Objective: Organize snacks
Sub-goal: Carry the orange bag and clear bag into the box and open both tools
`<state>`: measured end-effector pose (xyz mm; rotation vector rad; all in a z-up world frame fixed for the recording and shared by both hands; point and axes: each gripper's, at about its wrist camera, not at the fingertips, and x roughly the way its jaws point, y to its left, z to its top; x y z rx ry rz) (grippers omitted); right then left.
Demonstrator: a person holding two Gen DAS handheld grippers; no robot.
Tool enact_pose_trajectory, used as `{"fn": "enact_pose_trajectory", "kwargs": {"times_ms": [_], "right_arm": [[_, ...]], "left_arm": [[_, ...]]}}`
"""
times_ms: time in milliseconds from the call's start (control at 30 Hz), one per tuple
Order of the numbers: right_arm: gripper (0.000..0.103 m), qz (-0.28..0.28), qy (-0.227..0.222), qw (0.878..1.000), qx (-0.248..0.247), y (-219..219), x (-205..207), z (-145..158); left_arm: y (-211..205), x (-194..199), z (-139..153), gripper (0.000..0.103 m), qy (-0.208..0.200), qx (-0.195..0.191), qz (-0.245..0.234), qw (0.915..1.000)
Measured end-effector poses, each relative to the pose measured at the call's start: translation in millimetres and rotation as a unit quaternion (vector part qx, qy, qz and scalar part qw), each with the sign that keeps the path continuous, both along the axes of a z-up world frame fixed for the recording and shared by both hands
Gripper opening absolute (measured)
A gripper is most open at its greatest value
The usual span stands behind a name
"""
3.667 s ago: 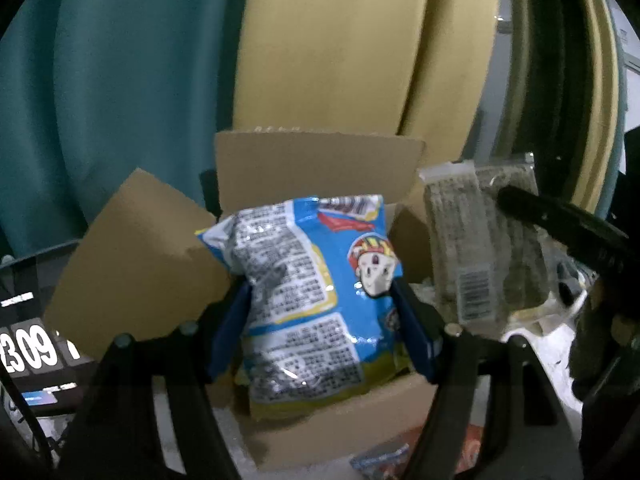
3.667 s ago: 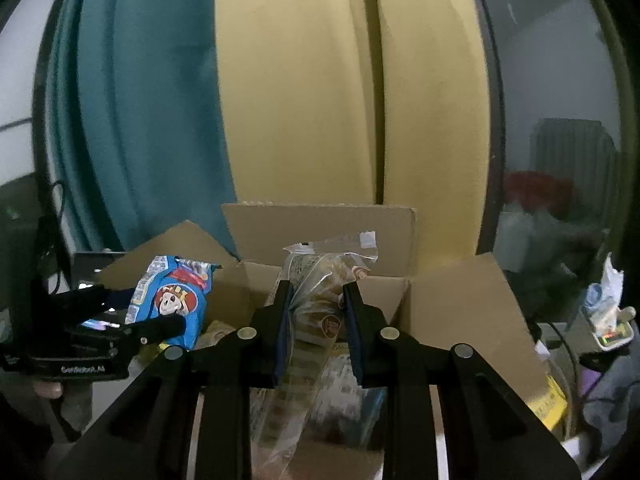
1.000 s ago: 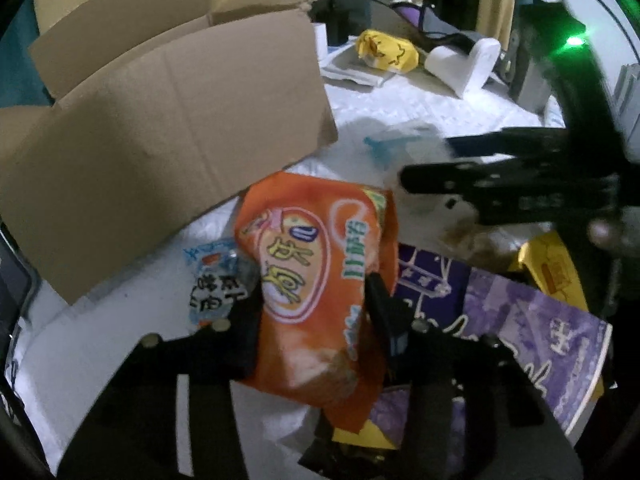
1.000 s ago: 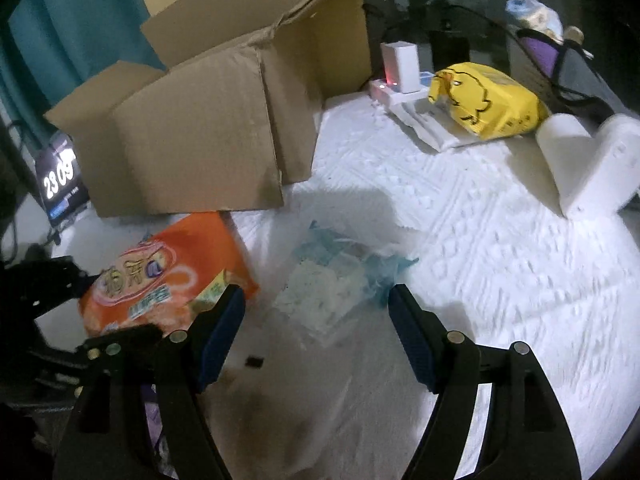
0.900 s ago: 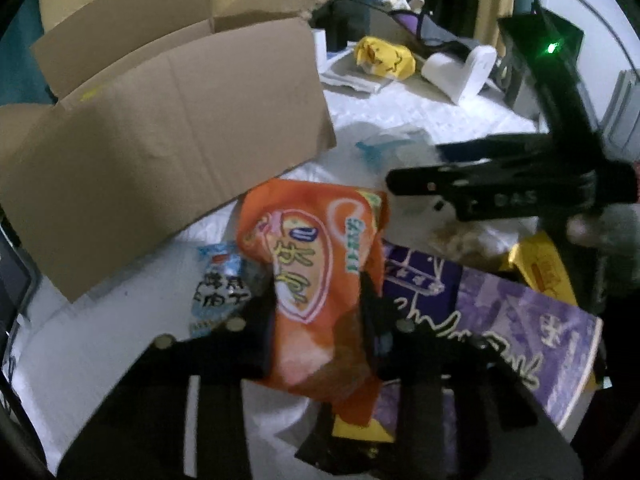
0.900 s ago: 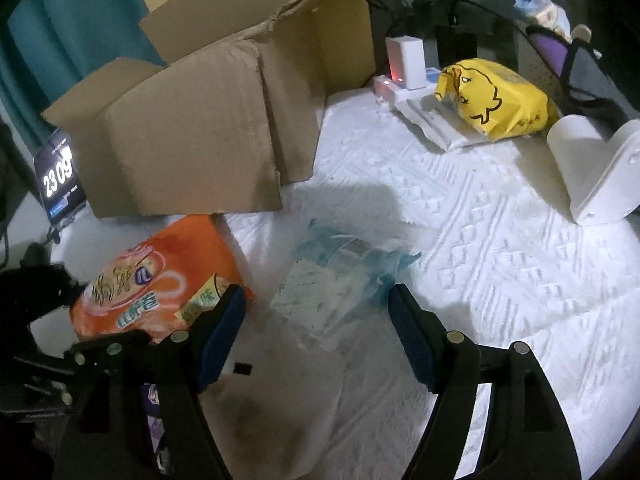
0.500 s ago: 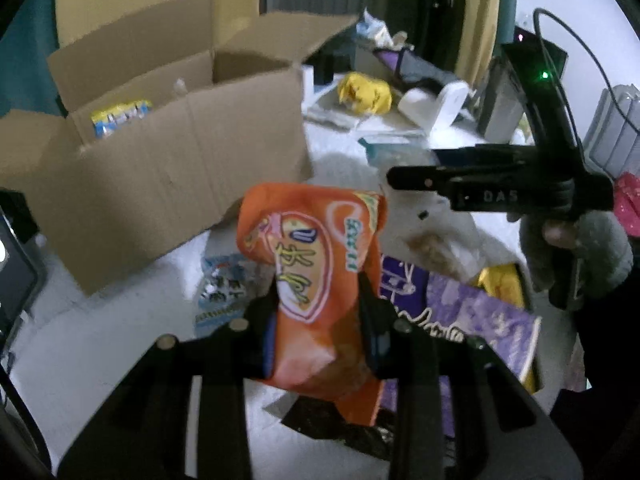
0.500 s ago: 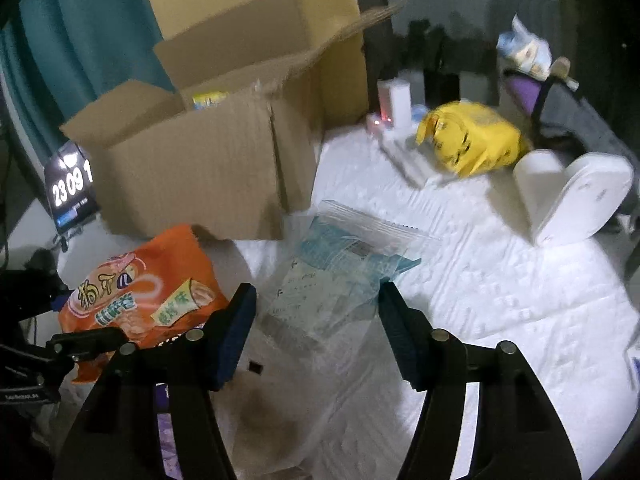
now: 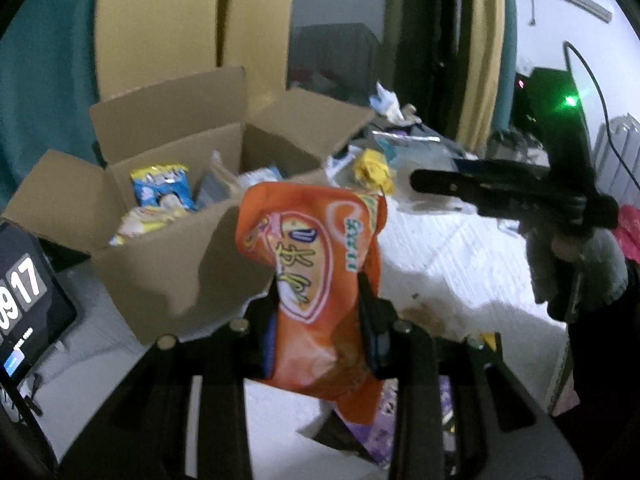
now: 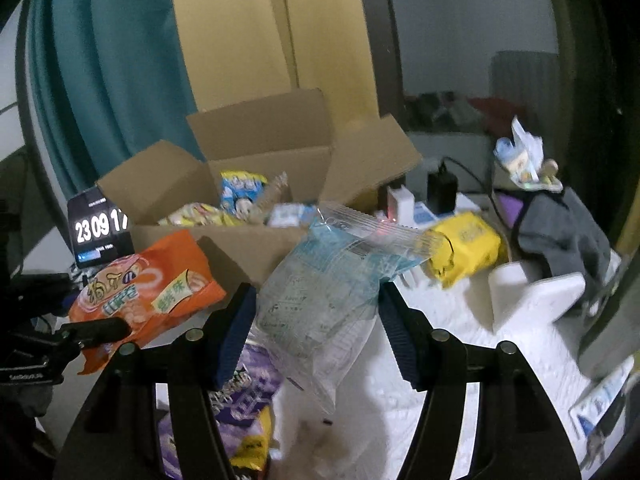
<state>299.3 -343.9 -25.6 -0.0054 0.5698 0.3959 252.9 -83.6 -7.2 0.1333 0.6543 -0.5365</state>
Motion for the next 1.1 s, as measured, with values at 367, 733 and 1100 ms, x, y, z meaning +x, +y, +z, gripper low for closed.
{"fn": "enact_pose_trajectory", "kwargs": {"times_ms": [367, 733, 1100], "right_arm": [[0.066, 0.031, -0.033, 0.999, -0.009, 34.6, 19.6, 31.7], [0.067, 0.052, -0.048, 0.997, -0.028, 67.7, 45.3, 42.8], [0.067, 0.068, -0.053, 0.995, -0.053, 93.7, 85.7, 37.2]], "left_arm": [[38.5, 31.6, 32.3, 0.033, -0.036, -0.031, 0.051, 0.9976], [60.2, 76.6, 36.5, 0.034, -0.052, -0.041, 0.094, 0.9934], [62.5, 135.7, 20.0, 0.034, -0.046, -0.04, 0.123, 0.9905]]}}
